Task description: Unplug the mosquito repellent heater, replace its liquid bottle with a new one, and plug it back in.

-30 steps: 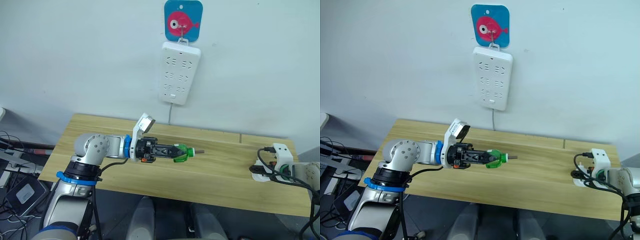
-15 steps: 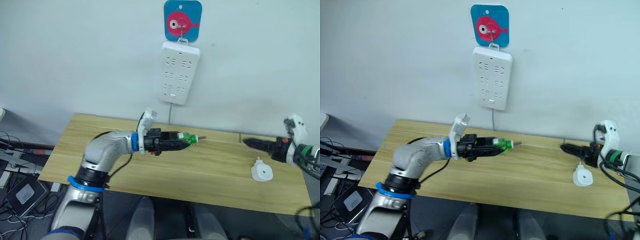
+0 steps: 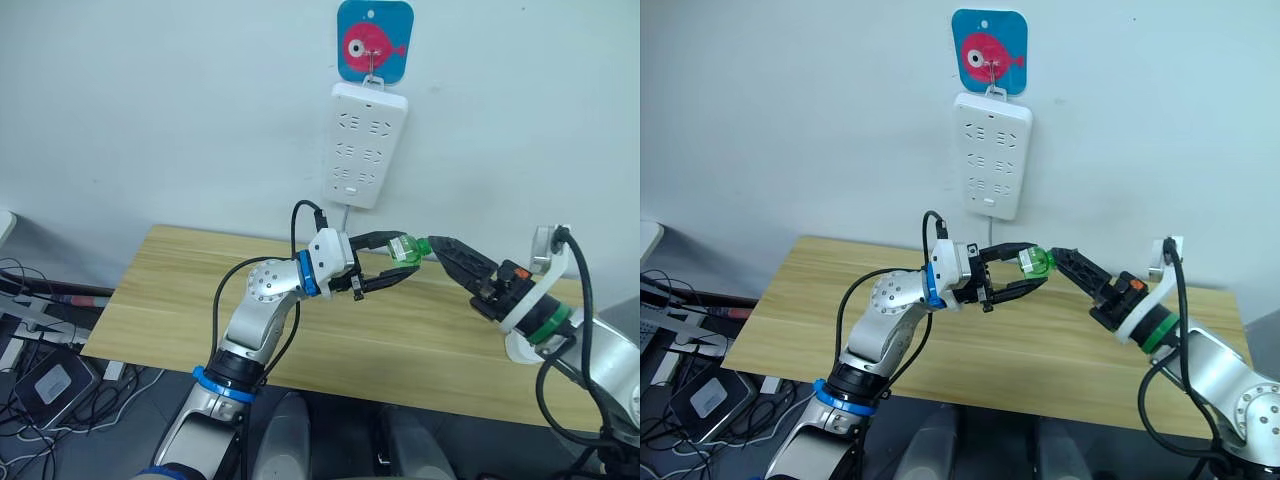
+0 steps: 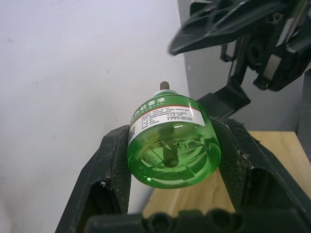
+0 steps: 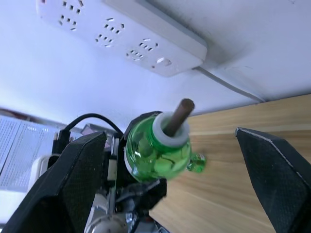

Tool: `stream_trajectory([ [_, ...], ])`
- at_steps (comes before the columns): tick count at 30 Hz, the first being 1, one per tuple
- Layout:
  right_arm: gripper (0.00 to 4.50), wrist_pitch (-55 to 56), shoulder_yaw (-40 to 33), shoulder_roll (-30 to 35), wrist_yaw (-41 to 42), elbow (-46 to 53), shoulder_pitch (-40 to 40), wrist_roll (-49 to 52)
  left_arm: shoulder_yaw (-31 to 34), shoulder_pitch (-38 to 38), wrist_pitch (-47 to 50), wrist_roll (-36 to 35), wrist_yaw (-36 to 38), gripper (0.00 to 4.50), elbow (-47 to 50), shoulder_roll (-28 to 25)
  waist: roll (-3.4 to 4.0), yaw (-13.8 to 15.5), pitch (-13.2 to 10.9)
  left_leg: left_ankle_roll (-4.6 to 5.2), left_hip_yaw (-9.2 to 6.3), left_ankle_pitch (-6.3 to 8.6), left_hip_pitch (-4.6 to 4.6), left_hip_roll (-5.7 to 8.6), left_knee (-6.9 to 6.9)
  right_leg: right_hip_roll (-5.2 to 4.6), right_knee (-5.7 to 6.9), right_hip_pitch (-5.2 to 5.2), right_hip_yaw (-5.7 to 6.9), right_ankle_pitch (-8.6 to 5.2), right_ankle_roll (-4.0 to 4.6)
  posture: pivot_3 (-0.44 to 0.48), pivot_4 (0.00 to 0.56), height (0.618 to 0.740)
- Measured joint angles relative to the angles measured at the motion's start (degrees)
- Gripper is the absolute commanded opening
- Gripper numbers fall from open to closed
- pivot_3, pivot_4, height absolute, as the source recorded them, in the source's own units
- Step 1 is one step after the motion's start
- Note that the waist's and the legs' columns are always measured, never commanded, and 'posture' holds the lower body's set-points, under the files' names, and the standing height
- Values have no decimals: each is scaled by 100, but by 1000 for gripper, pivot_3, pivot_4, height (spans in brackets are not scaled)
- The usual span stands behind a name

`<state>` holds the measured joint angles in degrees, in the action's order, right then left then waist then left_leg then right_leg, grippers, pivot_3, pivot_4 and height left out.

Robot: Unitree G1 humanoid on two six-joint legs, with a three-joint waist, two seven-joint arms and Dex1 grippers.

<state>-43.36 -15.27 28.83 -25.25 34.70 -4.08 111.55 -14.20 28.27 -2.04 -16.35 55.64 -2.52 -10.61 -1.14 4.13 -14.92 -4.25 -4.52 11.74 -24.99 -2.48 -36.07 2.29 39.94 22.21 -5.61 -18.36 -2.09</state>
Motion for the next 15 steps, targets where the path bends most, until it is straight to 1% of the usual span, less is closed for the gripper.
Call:
stream_trajectory([
  [6, 4436, 536, 410, 14, -337, 39, -206, 0, -44, -2, -87, 0, 9, 2241, 48, 33, 1, 11, 1, -1, -6, 0, -1, 0, 4, 0, 1, 0, 7, 4, 8, 219, 227, 740],
  [7, 4272, 566, 435, 19, -362, 42, -208, 0, -48, -2, -88, 0, 8, 2241, 50, 33, 1, 14, 1, 0, -6, 0, -1, 0, 4, 0, 1, 0, 8, 4, 8, 219, 227, 740],
  [9, 3874, 682, 514, 25, -387, 52, -208, 0, -53, -8, -87, -1, 5, 2241, 55, 29, 1, 16, 1, -1, -6, 0, -1, -1, 4, 0, 1, 0, 8, 4, 9, 219, 227, 740],
  [15, 1879, 832, 610, 23, -354, 183, -201, 4, -64, -49, -78, 0, 4, 2241, 190, 18, 2, 16, 1, -1, -7, -1, 0, -1, 3, -1, 3, 0, 7, 4, 9, 219, 227, 740],
])
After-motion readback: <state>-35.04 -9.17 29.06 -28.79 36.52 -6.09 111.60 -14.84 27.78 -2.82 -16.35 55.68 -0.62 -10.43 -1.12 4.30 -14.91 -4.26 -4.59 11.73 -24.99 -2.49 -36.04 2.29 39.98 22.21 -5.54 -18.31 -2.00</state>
